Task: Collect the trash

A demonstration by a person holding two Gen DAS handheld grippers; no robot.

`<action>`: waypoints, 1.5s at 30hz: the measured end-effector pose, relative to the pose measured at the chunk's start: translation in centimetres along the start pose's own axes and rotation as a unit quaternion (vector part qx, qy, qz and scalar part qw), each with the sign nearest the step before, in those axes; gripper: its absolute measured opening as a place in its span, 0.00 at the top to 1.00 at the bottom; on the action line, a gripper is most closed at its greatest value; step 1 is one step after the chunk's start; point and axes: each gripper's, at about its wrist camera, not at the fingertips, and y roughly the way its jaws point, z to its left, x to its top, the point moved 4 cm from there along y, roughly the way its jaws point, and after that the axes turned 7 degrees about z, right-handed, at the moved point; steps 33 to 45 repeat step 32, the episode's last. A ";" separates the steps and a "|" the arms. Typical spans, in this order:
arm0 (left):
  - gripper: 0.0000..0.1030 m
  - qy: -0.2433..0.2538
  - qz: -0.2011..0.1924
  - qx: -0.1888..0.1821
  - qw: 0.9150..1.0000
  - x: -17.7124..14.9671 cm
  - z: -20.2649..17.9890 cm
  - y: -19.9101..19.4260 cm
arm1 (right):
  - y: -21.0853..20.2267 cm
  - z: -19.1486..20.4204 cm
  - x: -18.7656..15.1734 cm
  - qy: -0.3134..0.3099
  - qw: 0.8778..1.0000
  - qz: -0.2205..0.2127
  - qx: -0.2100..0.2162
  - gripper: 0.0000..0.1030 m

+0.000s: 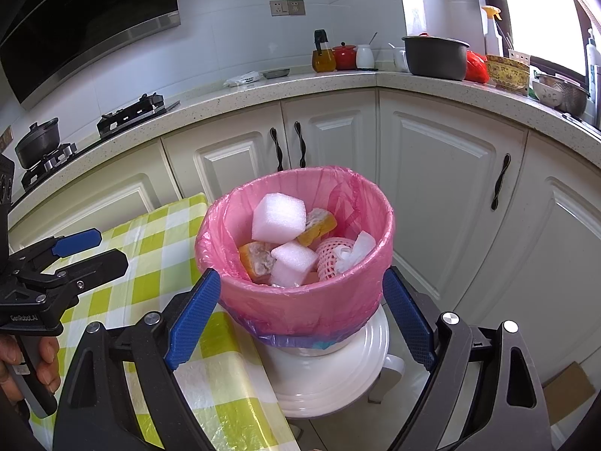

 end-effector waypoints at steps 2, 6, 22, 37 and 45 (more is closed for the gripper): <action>0.05 0.000 0.000 0.000 1.000 0.0 0.0 0.0 | 0.0 0.0 0.0 0.000 1.000 0.000 0.001 0.20; 0.05 0.000 0.000 -0.001 1.000 0.0 -0.2 0.0 | 0.0 0.0 0.0 0.001 1.000 0.000 0.000 0.20; 0.05 0.012 0.004 0.005 1.000 -0.3 -0.4 0.1 | 0.1 -0.2 -0.1 0.001 1.000 0.001 0.000 0.20; 0.05 0.012 0.004 0.005 1.000 -0.1 -0.3 -0.1 | 0.3 -0.5 -0.5 0.002 1.000 0.002 0.000 0.19; 0.05 0.012 0.004 0.005 1.000 -0.1 -0.3 -0.1 | 0.3 -0.5 -0.5 0.002 1.000 0.002 0.000 0.19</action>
